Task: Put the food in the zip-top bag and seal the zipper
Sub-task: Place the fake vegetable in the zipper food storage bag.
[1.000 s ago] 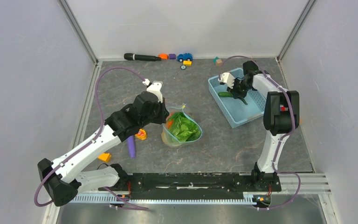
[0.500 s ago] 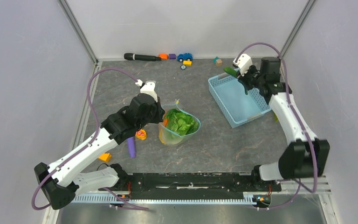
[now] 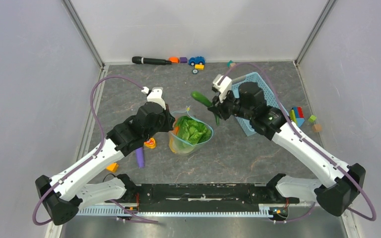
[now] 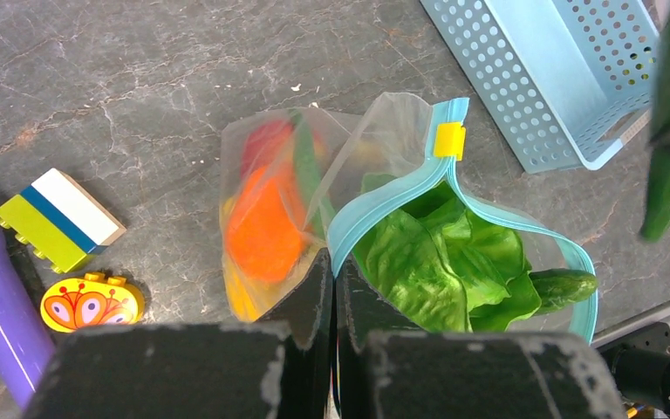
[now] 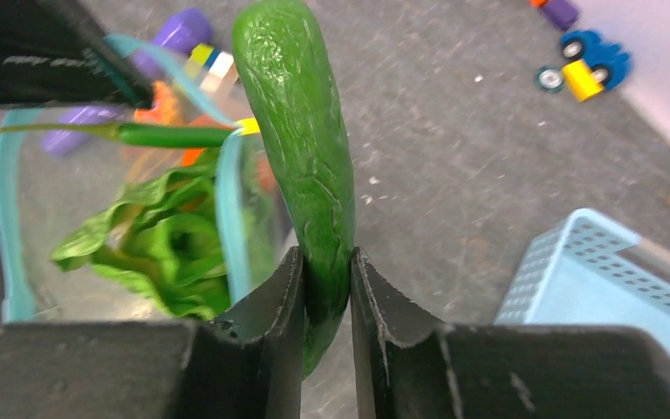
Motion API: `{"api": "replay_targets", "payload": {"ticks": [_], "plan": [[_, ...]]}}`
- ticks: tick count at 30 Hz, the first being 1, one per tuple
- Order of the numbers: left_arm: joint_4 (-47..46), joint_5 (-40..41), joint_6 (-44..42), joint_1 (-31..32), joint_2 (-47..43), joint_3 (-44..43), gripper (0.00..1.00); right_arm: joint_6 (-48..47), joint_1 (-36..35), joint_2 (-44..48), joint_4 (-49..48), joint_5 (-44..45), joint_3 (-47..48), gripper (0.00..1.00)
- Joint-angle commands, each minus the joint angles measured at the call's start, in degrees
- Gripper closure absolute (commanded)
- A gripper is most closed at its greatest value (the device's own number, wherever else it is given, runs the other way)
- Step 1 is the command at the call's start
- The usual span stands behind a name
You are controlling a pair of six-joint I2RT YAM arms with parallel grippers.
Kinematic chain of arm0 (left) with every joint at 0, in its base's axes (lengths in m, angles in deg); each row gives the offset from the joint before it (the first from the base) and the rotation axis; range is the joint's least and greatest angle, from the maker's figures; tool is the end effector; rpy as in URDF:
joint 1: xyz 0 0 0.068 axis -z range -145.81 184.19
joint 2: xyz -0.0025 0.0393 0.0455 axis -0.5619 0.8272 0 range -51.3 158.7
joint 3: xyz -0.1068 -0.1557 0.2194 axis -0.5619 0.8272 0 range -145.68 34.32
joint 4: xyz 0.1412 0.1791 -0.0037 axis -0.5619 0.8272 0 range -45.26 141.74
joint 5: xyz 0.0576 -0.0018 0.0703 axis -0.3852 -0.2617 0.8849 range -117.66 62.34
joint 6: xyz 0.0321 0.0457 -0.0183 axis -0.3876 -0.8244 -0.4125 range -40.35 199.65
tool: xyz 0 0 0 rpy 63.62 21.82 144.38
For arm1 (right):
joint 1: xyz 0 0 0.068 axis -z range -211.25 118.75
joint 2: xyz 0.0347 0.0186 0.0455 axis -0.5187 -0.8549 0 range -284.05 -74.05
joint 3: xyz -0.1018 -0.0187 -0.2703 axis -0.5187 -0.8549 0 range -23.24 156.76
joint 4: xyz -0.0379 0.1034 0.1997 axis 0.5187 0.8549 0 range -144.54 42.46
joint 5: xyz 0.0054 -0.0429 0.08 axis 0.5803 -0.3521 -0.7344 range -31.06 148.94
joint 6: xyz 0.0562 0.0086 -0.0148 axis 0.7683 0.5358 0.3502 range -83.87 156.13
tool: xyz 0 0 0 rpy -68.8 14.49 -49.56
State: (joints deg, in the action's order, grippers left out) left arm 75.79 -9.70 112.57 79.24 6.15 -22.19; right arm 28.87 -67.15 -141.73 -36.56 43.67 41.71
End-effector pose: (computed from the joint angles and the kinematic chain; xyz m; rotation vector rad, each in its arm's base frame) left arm 0.1335 -0.1151 0.3463 0.0395 2.1361 -0.4809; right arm 0.1819 0.1455 0.3829 -0.8880 1.7521 0.5884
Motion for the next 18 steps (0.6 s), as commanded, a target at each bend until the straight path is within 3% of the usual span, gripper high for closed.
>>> {"api": "replay_targets", "payload": {"ticks": [1,6,10,18], "plan": [[-3.46,0.38,2.6,-0.26,-1.78,0.47,0.97,4.48,-9.59,1.1,6.2,14.25,1.86,1.0],[-5.43,-2.12,1.56,-0.25,-2.39,0.53,0.97,10.32,-19.78,-1.84,14.24,19.36,4.8,1.0],[-8.11,-8.75,-3.18,-0.17,-2.37,0.35,0.98,14.17,-24.3,-7.25,23.5,23.19,10.04,1.0],[-11.65,-19.35,-7.85,0.01,-2.53,0.61,0.98,23.49,-25.49,-11.69,31.92,32.46,15.29,1.0]]}}
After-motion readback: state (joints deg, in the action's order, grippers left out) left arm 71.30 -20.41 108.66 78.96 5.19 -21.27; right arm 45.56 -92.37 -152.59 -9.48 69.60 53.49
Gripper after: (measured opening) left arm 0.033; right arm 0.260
